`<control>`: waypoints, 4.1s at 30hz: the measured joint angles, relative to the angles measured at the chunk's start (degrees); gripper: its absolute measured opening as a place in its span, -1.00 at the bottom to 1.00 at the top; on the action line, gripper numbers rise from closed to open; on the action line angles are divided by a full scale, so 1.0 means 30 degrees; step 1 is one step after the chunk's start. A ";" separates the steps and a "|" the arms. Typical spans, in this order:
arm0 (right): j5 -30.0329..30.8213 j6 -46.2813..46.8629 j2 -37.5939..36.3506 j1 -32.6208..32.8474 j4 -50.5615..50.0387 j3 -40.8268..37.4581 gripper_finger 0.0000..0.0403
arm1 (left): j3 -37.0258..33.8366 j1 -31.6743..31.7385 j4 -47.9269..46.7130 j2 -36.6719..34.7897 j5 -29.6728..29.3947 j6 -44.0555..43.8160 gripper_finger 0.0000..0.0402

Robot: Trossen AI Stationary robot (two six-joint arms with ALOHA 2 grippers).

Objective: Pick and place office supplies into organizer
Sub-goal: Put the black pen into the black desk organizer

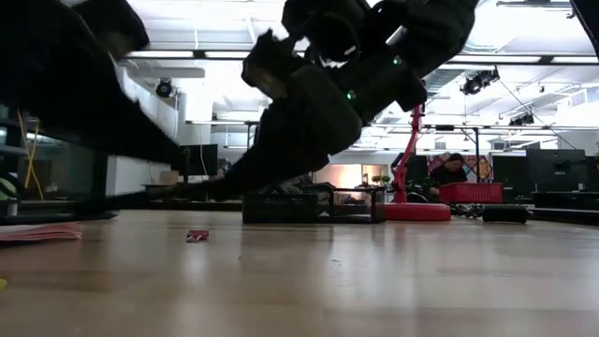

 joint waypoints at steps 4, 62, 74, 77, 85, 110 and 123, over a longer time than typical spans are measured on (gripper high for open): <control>0.0524 -0.0363 0.0000 0.0477 0.0816 0.0000 -0.93 | 0.0007 -0.1663 0.2579 -0.0192 -0.1461 0.2443 0.15; 0.3898 -0.5606 -0.0517 0.4199 2.3824 -0.6694 -0.91 | -0.2974 -0.0969 2.1404 -0.0551 0.5807 1.6844 -0.08; 0.3882 -0.4583 -0.0510 0.3823 2.3686 -0.6688 -0.90 | -0.1923 -0.0856 2.0974 -0.0551 0.6288 1.7107 -0.08; 0.3820 -0.4258 -0.0510 0.3721 2.3568 -0.6688 -0.88 | -0.1742 -0.0719 2.0989 -0.0551 0.6296 1.7200 -0.08; 0.3977 -0.4254 -0.0510 0.3699 2.3303 -0.6688 -0.91 | -0.1285 0.0672 2.0550 -0.0551 0.6343 1.5690 -0.08; 0.4537 -0.4697 -0.0503 0.3729 2.3278 -0.6688 -0.84 | -0.1166 0.1257 1.9874 -0.0573 0.7293 1.4730 -0.87; 0.5606 -0.3970 -0.0503 0.3777 2.3025 -0.6995 -0.42 | -0.1180 0.1257 1.9640 -0.0551 0.6992 1.4476 -0.89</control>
